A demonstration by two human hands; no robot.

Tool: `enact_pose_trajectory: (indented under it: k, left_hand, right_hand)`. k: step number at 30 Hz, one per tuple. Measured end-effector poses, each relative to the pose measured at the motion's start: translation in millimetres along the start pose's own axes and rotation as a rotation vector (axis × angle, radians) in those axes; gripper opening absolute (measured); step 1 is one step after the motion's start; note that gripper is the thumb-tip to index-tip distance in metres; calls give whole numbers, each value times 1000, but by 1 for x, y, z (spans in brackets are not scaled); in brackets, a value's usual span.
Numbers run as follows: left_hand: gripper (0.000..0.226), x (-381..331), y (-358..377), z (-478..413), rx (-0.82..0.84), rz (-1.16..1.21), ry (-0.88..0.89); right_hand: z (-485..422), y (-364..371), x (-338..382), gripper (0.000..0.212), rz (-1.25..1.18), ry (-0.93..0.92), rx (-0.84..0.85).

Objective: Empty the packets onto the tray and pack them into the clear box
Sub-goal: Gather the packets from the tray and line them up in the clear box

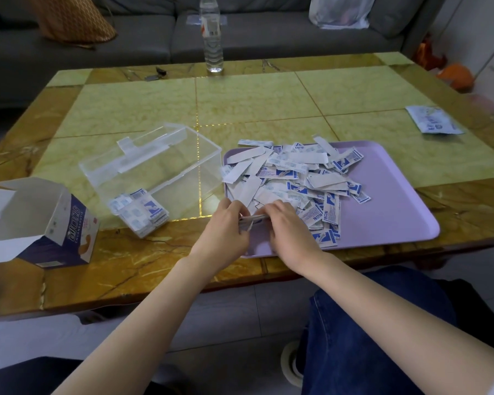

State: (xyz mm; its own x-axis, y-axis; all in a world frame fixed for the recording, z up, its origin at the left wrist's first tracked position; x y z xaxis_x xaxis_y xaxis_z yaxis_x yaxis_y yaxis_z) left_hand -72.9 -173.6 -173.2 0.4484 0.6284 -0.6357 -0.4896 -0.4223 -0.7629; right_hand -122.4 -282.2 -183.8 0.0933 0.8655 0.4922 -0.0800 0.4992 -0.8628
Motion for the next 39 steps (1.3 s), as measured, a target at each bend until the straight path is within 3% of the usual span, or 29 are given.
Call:
enact_pose_trajectory:
  k: [4,7,13,17,19,23,28,34,39]
  left_hand:
    - [36,-7,20,2,181,-394,7]
    - [35,-12,28,1,170,-601,-6]
    - [11,-13,5,-5,-40,-334,33]
    - [10,-13,1,0,-27,-247,18]
    - [13,-14,6,0,18,-344,12]
    - [27,-14,26,-2,117,-690,14]
    - [31,-14,28,-1,114,-723,6]
    - [27,-18,19,-1,152,-758,13]
    - [13,-20,-18,5,-19,-623,49]
  right_hand:
    - [-3,-1,-2,43,128,53,117]
    - [-7,-1,1,43,173,53,159]
    - [-2,-12,-9,27,11,33,27]
    - [2,-21,-13,32,-57,-16,-26]
    - [4,-26,-11,29,-42,-42,-72]
    - [2,-20,-12,28,81,-15,40]
    - [5,-9,-11,45,145,-72,105]
    - [6,-21,-4,35,199,-82,56]
    - [9,-40,21,29,312,-132,54]
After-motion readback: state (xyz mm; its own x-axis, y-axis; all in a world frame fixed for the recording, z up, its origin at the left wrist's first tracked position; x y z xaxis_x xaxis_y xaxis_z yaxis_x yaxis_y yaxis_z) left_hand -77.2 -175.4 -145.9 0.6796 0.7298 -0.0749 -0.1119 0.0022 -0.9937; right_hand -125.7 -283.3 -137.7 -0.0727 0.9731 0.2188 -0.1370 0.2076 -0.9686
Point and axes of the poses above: each hand's wrist, its own z-axis away from the middle knuckle, its own y-axis out of the palm, x = y × z, the point moved 5 cm from there along -z, towards the middle knuckle, and after that the axes turned 11 degrees about x, right-handed, at the moved point
